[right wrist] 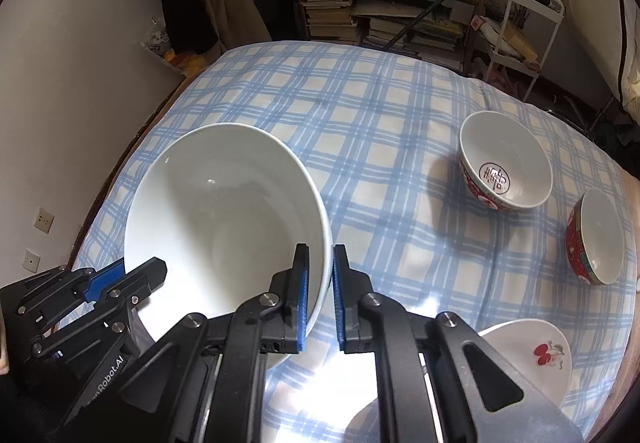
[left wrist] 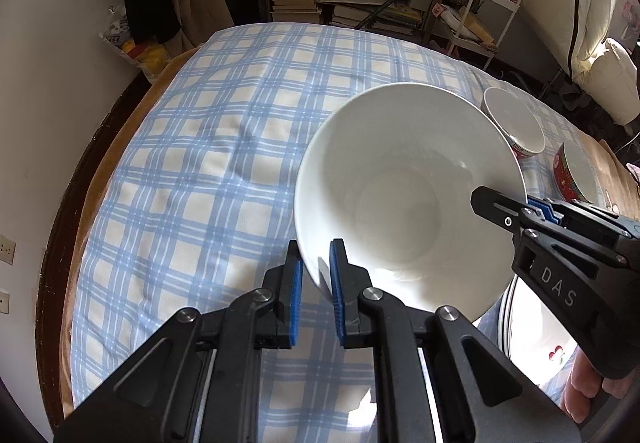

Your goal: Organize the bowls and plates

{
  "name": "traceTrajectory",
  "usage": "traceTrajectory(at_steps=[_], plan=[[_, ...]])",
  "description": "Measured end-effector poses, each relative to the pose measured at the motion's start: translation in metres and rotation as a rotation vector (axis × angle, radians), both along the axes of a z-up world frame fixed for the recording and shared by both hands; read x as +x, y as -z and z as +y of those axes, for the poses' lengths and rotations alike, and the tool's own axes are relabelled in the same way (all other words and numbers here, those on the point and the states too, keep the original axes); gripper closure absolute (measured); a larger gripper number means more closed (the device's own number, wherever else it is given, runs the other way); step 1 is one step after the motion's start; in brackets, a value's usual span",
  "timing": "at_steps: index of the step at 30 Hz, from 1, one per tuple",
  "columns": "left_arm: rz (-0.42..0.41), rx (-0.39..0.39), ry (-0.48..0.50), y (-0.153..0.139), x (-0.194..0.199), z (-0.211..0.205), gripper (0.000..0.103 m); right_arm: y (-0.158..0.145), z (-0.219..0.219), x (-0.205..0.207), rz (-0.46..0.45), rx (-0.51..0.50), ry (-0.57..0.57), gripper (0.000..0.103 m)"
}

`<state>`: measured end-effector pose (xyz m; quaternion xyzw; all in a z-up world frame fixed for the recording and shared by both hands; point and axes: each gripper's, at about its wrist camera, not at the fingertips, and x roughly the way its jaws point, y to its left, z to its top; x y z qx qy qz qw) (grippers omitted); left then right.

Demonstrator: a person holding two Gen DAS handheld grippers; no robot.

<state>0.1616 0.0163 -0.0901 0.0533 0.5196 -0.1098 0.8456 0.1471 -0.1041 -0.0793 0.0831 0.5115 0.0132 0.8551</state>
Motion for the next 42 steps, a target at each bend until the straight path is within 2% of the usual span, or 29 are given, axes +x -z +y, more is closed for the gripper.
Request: traceTrajectory(at_steps=[9, 19, 30, 42], plan=[[0.021, 0.016, 0.054, 0.008, -0.016, -0.019, 0.090, 0.010, -0.018, -0.028, 0.033, 0.030, 0.035, 0.090], [0.061, 0.034, 0.059, 0.026, -0.008, -0.027, 0.090, 0.040, -0.029, -0.028, 0.075, 0.091, 0.053, 0.089], [0.121, 0.026, 0.058, 0.041, 0.003, -0.025, 0.090, 0.056, -0.028, -0.023, 0.120, 0.095, 0.048, 0.088], [0.111, 0.071, 0.090, 0.044, 0.005, -0.031, 0.090, 0.058, -0.023, -0.017, 0.128, 0.050, 0.032, 0.088]])
